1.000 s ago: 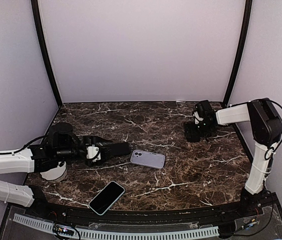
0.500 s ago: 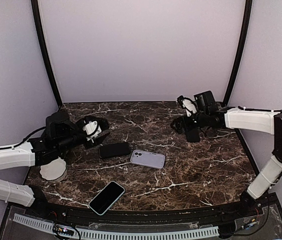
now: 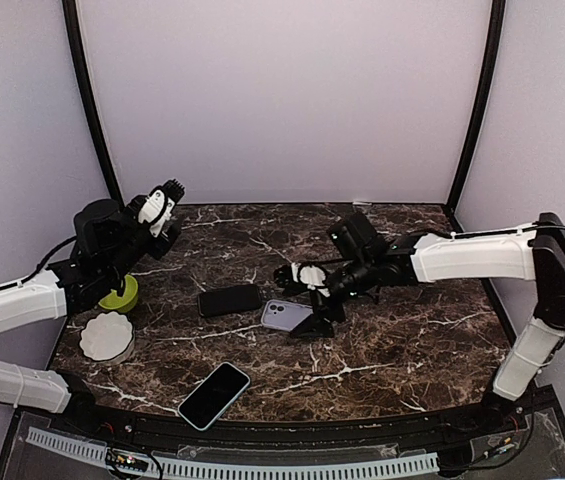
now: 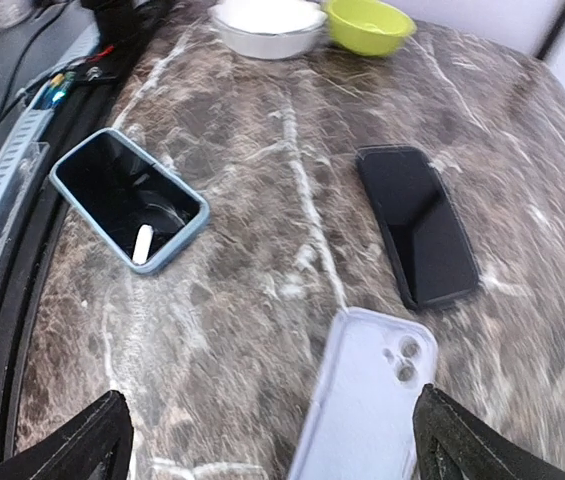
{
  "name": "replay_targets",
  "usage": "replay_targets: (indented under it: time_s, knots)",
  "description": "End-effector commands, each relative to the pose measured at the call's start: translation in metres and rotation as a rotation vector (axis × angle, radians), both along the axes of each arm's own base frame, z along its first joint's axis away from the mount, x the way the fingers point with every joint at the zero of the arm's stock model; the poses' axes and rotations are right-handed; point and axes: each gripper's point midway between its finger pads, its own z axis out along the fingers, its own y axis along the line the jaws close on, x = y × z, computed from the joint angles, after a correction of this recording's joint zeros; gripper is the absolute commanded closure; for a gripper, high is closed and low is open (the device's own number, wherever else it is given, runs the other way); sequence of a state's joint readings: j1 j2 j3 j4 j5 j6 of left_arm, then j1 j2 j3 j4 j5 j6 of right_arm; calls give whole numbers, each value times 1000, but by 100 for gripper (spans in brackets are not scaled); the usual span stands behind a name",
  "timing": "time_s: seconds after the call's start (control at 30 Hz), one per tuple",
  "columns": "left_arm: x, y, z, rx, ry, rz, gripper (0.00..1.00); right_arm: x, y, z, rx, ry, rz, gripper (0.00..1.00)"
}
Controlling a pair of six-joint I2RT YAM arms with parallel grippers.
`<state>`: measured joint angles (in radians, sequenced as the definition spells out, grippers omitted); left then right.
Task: Take the phone out of the phone case
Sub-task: Pick up the phone with the phone case at the corner of the board.
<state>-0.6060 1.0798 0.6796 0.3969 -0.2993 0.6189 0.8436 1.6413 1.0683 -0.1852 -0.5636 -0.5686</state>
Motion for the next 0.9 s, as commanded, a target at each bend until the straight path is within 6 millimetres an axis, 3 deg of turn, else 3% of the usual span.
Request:
replay_targets:
  time_s: [0.0,0.1,0.3,0.53,0.87]
  knots:
    - [11,33,40,-108,-85,162,38,-51,30,-19,-75,-20,315,1]
    - [11,40,43,-100,-96,190,38,-64,46,-38,-159,-50,415,1]
    - [11,45,43,-89,-93,195,37,-89,80,-46,-175,-73,581,1]
    - [11,48,44,-82,-83,196,38,-115,110,-73,-269,-77,692,1]
    - [11,50,43,-73,-77,204,38,-124,139,-108,-338,-122,708,1]
